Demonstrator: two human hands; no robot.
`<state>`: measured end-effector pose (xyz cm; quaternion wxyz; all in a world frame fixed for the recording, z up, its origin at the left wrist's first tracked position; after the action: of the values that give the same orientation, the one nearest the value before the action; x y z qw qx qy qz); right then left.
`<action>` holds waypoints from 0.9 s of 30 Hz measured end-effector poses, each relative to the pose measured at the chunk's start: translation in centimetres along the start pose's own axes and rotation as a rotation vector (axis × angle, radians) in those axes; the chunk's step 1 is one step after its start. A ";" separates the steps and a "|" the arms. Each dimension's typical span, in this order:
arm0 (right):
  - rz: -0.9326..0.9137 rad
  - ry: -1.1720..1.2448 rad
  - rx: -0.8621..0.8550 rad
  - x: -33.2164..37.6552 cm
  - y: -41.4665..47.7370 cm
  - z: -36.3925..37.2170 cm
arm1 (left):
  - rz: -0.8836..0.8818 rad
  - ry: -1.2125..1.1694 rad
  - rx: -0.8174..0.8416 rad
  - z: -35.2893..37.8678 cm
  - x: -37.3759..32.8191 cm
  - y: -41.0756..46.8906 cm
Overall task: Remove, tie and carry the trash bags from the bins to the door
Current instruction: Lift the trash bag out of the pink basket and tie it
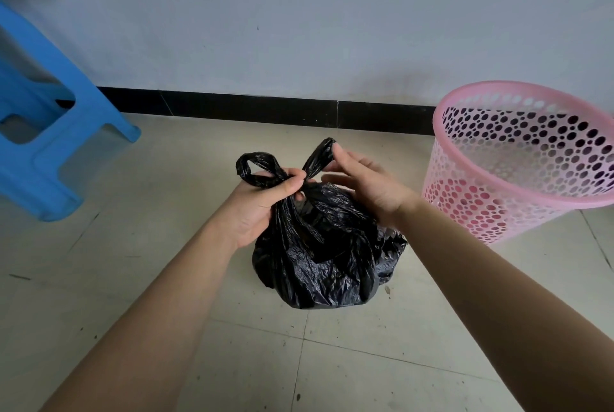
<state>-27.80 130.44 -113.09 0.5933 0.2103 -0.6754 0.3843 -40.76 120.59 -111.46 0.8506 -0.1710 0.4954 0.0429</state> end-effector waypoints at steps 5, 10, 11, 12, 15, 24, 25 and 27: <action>-0.090 0.360 -0.053 1.5 0.3 -0.2 | 0.123 -0.051 -0.057 0.2 -0.7 -0.6; -0.019 0.728 -0.120 1.1 -0.1 1.3 | 0.173 -0.323 -0.067 1.6 0.2 -0.6; -0.015 0.804 -0.171 1.0 -0.3 1.2 | 0.151 -0.440 -0.066 2.0 0.6 -0.6; -0.012 0.866 -0.222 0.9 -0.5 1.1 | 0.137 -0.519 -0.084 2.2 0.8 -0.7; 0.036 0.946 -0.445 -0.9 -0.7 -1.0 | 0.142 -0.622 -0.274 0.3 2.3 -0.5; 0.258 0.073 -0.926 -9.5 -3.0 -11.3 | 0.162 -0.252 -0.726 -7.9 6.4 -1.6; 0.211 -0.054 -0.894 -8.9 -2.7 -11.0 | 0.204 -0.154 -0.710 -7.4 5.8 -1.5; 0.122 -0.201 -0.804 -7.3 -2.3 -10.2 | 0.280 0.014 -0.646 -6.4 4.5 -1.1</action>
<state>-18.06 135.58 -119.49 0.5353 -0.0422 -0.8374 0.1020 -43.55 116.97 -117.89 0.7349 -0.3619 0.4808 0.3127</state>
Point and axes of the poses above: each hand's wrist, its own y-axis towards the middle knuckle, its own z-axis out of the palm, x = y × z, the point moved 8 cm from there along y, towards the middle knuckle, and after that the axes turned 14 degrees about -y, right-handed, at the moved point
